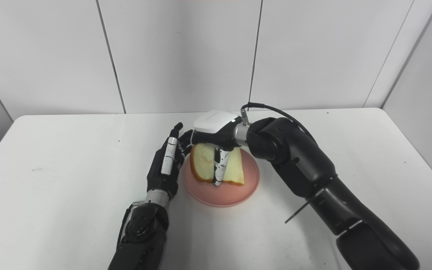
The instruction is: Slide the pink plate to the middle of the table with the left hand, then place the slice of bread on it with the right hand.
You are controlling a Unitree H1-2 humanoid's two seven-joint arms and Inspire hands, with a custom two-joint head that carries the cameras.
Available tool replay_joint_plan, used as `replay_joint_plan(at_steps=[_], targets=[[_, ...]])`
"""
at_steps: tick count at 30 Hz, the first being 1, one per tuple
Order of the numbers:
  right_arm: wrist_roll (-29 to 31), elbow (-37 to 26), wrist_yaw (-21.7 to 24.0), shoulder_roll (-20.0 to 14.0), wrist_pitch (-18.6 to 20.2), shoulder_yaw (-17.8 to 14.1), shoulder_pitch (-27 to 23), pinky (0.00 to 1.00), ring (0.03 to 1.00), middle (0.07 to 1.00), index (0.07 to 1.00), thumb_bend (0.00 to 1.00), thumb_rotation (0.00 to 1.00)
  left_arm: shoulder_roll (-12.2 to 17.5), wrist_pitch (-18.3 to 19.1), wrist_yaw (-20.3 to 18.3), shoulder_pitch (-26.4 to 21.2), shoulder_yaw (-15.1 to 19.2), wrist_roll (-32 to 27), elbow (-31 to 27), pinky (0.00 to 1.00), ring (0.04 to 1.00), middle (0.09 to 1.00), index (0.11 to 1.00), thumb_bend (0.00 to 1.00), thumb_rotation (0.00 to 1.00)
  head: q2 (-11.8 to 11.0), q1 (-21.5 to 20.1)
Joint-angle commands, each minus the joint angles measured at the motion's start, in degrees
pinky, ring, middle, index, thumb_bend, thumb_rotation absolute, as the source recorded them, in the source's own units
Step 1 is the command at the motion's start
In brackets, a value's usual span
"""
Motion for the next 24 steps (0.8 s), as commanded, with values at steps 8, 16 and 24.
replay_joint_plan(at_steps=[8,16,24], targets=[[-1.6,-0.8,0.2,-1.4,0.1,0.8,-3.1,0.30,0.381,0.473,0.489,0.52,0.16,1.0,4.5,0.6,2.1,0.6,-0.3,1.8,0.91,0.867,0.835,0.887,0.78,0.81,0.2,-0.4],[-1.5,-1.1,5.0,-1.4,4.2,0.8,-3.3,0.50,0.553,0.636,0.688,0.93,0.35,1.1,4.7,0.7,2.3,0.0,0.5,1.7,0.87,0.870,0.843,0.901,0.78,0.82,0.2,-0.3],[-2.1,-1.4,6.3,-0.9,8.8,0.2,-2.8,0.74,0.811,0.853,0.818,1.00,0.36,1.2,6.0,0.3,2.8,0.0,0.2,0.4,0.88,0.873,0.849,0.916,0.78,0.83,0.4,-0.5]])
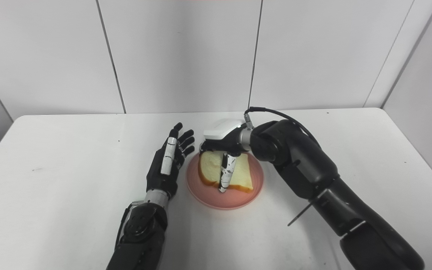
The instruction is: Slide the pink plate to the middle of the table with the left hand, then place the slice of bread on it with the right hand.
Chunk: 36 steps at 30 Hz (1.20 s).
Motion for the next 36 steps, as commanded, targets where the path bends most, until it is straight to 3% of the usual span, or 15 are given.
replay_joint_plan(at_steps=[1,5,8,23,31,36], targets=[[-0.2,-1.3,-0.6,-0.4,1.7,-1.1,-2.7,0.75,0.829,0.866,0.827,1.00,0.37,0.9,4.6,0.6,2.6,0.4,-0.2,1.5,0.88,0.870,0.848,0.914,0.78,0.82,0.0,0.0],[-0.8,-1.0,-1.4,-1.0,0.4,-0.4,-2.7,0.93,0.939,0.924,0.863,1.00,0.39,0.8,4.7,0.4,2.6,0.5,-0.5,1.6,0.90,0.870,0.847,0.915,0.78,0.81,0.0,0.1],[-1.7,-1.3,-1.5,-1.4,-0.4,0.2,-2.8,0.98,0.961,0.940,0.873,1.00,0.41,0.8,4.6,0.2,2.7,0.6,-0.7,1.5,0.91,0.871,0.847,0.916,0.78,0.81,0.0,0.1],[-1.2,-6.3,-0.2,-3.3,-1.2,-0.2,-2.6,1.00,0.968,0.951,0.856,1.00,0.43,0.8,4.7,-0.1,2.7,0.5,-0.6,1.8,0.93,0.880,0.839,0.929,0.79,0.82,0.3,0.0],[7.2,-15.5,4.9,-5.8,3.6,-5.9,-1.0,0.97,0.950,0.927,0.842,1.00,0.39,0.9,4.6,0.4,2.4,0.5,0.0,2.3,0.91,0.867,0.830,0.914,0.79,0.83,0.1,0.0],[13.9,-19.1,2.8,-7.3,3.5,-11.4,1.2,0.89,0.931,0.906,0.834,1.00,0.43,0.9,4.6,0.2,2.3,0.8,-0.4,2.4,0.91,0.870,0.830,0.911,0.79,0.82,-0.1,0.0]])
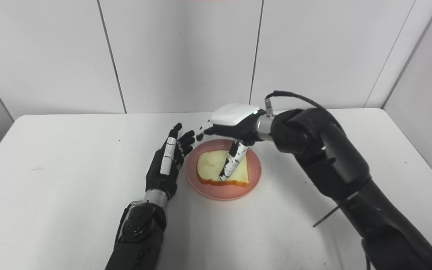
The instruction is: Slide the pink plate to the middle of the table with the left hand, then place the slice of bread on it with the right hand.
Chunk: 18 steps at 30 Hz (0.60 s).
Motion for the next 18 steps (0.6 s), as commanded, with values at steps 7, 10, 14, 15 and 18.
replay_joint_plan(at_steps=[7,10,14,15,18], targets=[[6.2,-1.5,-13.6,0.9,0.7,-10.5,4.7,0.82,0.937,0.896,0.827,0.98,0.54,1.4,3.4,0.8,2.1,0.8,-0.2,3.0,0.93,0.889,0.843,0.908,0.79,0.82,-0.6,-0.3],[3.9,2.4,-22.6,2.7,-1.1,-12.0,8.4,0.82,0.916,0.894,0.852,0.86,0.71,2.1,3.0,1.3,2.1,0.6,0.6,2.4,0.89,0.877,0.841,0.905,0.81,0.82,-0.6,-0.7],[3.8,6.7,-31.4,5.9,-0.6,-13.5,11.5,0.85,0.925,0.919,0.885,0.75,0.91,2.7,3.4,2.4,1.9,0.6,1.8,1.2,0.88,0.883,0.839,0.904,0.85,0.83,-0.6,-1.0],[5.9,8.1,-33.8,7.9,0.5,-15.4,12.5,0.86,0.928,0.922,0.887,0.77,0.96,2.7,3.7,2.5,2.0,0.6,1.9,0.8,0.87,0.878,0.838,0.902,0.83,0.83,-0.6,-1.1],[12.7,11.1,-40.7,14.7,3.6,-21.8,15.0,0.85,0.910,0.913,0.885,0.83,0.95,2.8,3.9,2.7,2.1,0.6,2.0,0.4,0.88,0.863,0.830,0.898,0.78,0.82,-0.6,-1.3]])
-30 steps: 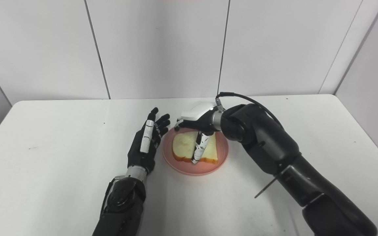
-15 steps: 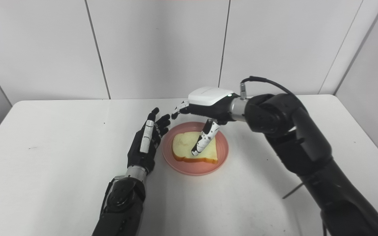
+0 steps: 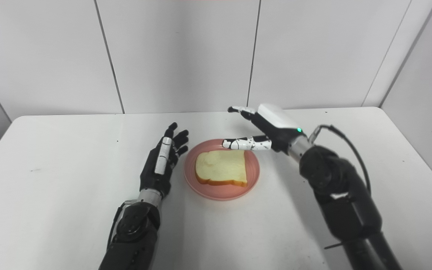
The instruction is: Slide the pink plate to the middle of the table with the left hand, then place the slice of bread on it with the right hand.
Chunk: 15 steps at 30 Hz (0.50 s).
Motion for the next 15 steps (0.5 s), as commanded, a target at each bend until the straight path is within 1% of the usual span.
replay_joint_plan(at_steps=[1,2,3,4,5,6,7,9,11,13,15], targets=[[5.7,-0.1,-6.5,4.5,1.9,-4.2,-1.1,0.88,0.921,0.914,0.890,0.84,0.95,0.6,3.7,1.5,2.1,0.4,0.4,1.4,0.88,0.861,0.830,0.899,0.78,0.82,-0.1,-0.3],[7.0,0.2,-7.8,5.8,2.2,-5.3,-0.7,0.90,0.931,0.919,0.904,0.83,0.96,0.6,3.7,1.5,2.1,0.4,0.3,1.4,0.89,0.863,0.831,0.901,0.78,0.82,-0.1,-0.3],[10.7,0.4,-9.8,8.7,3.0,-8.1,-0.2,0.90,0.934,0.920,0.908,0.83,0.96,0.7,3.6,1.4,2.1,0.5,0.2,1.6,0.89,0.863,0.831,0.902,0.78,0.82,-0.2,-0.4],[13.2,0.4,-11.1,10.4,3.6,-9.8,0.0,0.93,0.957,0.949,0.940,0.81,0.95,0.6,3.5,1.4,2.0,0.5,0.1,1.7,0.89,0.870,0.830,0.903,0.77,0.82,-0.2,-0.4],[17.6,0.8,-13.7,13.4,3.8,-13.1,0.1,0.95,0.970,0.967,0.958,0.81,0.95,0.6,3.4,1.4,2.1,0.5,0.2,1.8,0.89,0.873,0.830,0.904,0.77,0.82,-0.2,-0.5],[20.7,1.1,-15.4,15.4,3.9,-15.3,0.1,0.97,0.978,0.979,0.969,0.81,0.94,0.6,3.3,1.5,2.1,0.4,0.3,1.9,0.89,0.875,0.832,0.904,0.77,0.82,-0.2,-0.5],[21.7,1.9,-17.6,16.7,2.3,-16.4,0.3,0.99,0.984,0.992,0.980,0.81,0.95,0.6,3.2,1.4,2.2,0.3,0.4,1.9,0.89,0.876,0.835,0.905,0.77,0.83,-0.4,-0.6],[22.7,4.2,-20.2,17.8,-2.6,-17.3,1.3,0.99,0.987,0.998,0.990,0.80,0.97,0.6,2.9,1.4,2.2,0.3,0.4,2.1,0.88,0.877,0.838,0.907,0.77,0.83,-0.4,-0.6],[25.8,6.2,-20.6,18.2,-6.1,-17.9,2.0,1.00,0.994,0.998,0.997,0.82,0.96,0.5,2.9,1.4,2.3,0.4,0.2,1.9,0.88,0.879,0.836,0.905,0.77,0.83,-0.3,-0.5],[28.1,7.5,-20.9,18.2,-7.7,-17.9,2.3,1.00,0.988,1.000,0.993,0.82,0.97,0.5,2.9,1.4,2.3,0.5,0.1,1.9,0.89,0.878,0.833,0.905,0.77,0.82,-0.3,-0.5],[31.7,8.1,-20.8,18.5,-6.2,-18.7,2.7,0.99,0.987,0.998,0.980,0.83,0.98,0.5,2.9,1.5,2.3,0.4,0.4,1.8,0.88,0.872,0.830,0.905,0.77,0.83,-0.3,-0.5]])
